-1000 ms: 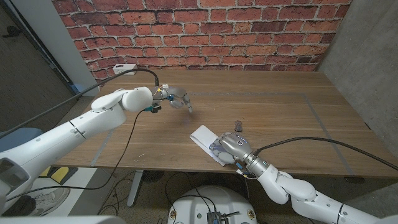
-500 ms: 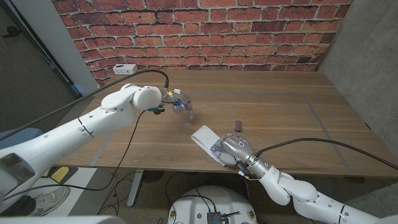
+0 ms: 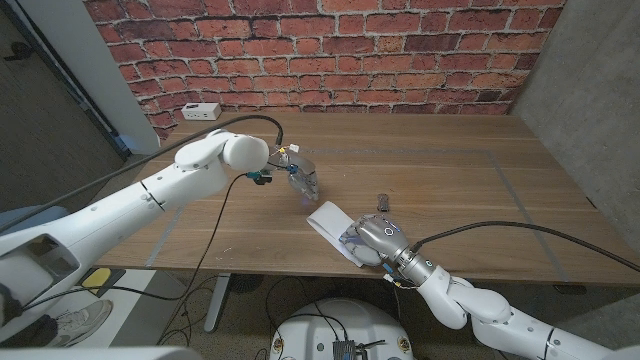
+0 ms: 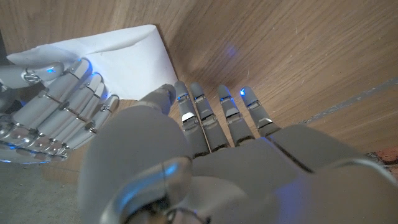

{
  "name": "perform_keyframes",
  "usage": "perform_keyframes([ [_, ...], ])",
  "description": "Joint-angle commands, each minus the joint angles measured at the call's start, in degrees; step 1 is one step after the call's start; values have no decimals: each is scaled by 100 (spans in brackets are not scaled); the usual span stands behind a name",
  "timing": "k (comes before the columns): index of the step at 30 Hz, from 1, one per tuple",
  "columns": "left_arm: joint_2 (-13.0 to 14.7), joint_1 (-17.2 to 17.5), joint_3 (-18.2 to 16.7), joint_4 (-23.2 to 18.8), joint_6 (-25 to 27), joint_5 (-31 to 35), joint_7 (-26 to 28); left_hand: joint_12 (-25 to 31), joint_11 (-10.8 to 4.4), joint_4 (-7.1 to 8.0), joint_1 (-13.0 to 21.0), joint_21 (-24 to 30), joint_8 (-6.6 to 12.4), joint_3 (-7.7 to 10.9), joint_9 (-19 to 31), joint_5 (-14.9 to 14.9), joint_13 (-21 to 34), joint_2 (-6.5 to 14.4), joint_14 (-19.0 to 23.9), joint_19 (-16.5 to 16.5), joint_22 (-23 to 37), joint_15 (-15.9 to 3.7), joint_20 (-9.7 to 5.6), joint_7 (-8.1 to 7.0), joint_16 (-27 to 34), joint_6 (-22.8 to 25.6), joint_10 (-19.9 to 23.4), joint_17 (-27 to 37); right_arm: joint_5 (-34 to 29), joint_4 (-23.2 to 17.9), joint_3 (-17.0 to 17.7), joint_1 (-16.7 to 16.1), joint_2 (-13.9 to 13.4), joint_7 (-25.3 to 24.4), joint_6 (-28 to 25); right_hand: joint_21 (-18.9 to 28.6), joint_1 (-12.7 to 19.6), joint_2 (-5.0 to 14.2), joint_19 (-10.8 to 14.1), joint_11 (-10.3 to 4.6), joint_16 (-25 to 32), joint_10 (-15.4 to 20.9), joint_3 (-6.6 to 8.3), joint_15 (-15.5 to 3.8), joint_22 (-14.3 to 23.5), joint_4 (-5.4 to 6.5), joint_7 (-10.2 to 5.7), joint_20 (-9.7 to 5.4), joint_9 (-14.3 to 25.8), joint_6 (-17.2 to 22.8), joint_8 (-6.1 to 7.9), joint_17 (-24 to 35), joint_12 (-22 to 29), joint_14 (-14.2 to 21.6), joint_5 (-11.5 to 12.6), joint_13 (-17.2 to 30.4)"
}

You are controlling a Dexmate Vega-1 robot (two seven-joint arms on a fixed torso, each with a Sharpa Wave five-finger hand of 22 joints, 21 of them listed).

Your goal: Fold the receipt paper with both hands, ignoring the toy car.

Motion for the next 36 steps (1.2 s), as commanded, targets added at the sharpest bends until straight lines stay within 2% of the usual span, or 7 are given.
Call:
perform_keyframes([
  [1, -224, -323, 189, 408, -476, -343, -346, -2, 23, 42, -180, -13, 61, -78, 17, -58, 23, -19, -8, -58, -31, -572, 23, -24, -8, 28, 17, -21, 40, 77, -13, 66, 52, 40, -11, 63, -84, -4, 9, 28, -11, 35, 35, 8, 8, 15, -6, -5, 14, -9, -5, 27, -28, 29, -7, -5],
  [9, -321, -436, 439, 370, -480, 85, -393, -5, 17, 5, -161, -47, 67, 77, 12, -70, 11, 270, -22, -140, -77, -520, 71, 36, -37, 68, 37, -79, 69, 113, -9, 86, 69, 9, -21, 78, -136, -6, 6, 38, -24, 31, 53, -1, 6, 21, -4, -7, 15, -2, 2, 24, -45, 48, -6, -13],
  [14, -567, -571, 547, 715, -407, -174, -746, -29, 454, -117, -220, -36, 19, 364, 17, -62, 29, 640, 191, -202, -110, -447, 63, 414, -62, -154, -54, -271, 81, 128, -4, 92, 67, -29, -18, 89, -107, -31, 0, 17, -51, 39, 101, 1, 5, -48, 2, -8, 15, -9, 2, 12, -54, 27, 2, -19],
  [20, -711, -682, 675, 988, -414, -388, -926, -31, 592, -256, -157, 32, 32, 635, 23, -29, 40, 868, 358, -162, -97, -329, 54, 530, -66, -180, -76, -384, 78, 158, -5, 104, 62, -102, 8, 102, -100, -51, -5, -3, -69, -4, 139, 3, 3, -96, -16, -13, 15, -37, -6, 5, -84, 24, 5, -25],
  [28, -747, -773, 783, 1082, -358, -516, -1014, 51, 564, -477, -50, 188, 99, 1032, 38, 39, 58, 904, 629, -47, -71, -350, -32, 531, -36, 14, 119, -485, 31, 446, 33, 90, 248, -1127, 172, 196, 192, -132, -7, -178, 316, -623, 184, -118, 8, -415, -195, -45, 22, -739, -129, 414, -307, 240, -6, 56],
  [31, -729, -790, 839, 1004, -249, -406, -1013, 91, 625, -512, -72, 235, 125, 1073, 41, 39, 65, 881, 722, -13, -63, -328, -63, 572, -16, 115, 222, -494, 97, 554, 81, 83, 345, -1575, 237, 177, 206, -209, -132, -191, 321, -905, 176, -90, 11, -411, -224, -38, 27, -905, -118, 501, -388, 92, -1, 85],
  [36, -729, -805, 908, 910, -139, -265, -995, 108, 637, -555, -90, 296, 129, 1119, 42, 40, 71, 861, 790, 59, -55, -305, -68, 603, -12, 166, 272, -510, 256, 557, 146, 129, 340, -1739, 385, 59, -303, -400, -602, -109, -63, -1398, 59, 99, -6, -180, -260, 123, 34, -1221, -73, 470, -450, -721, 19, 80],
])
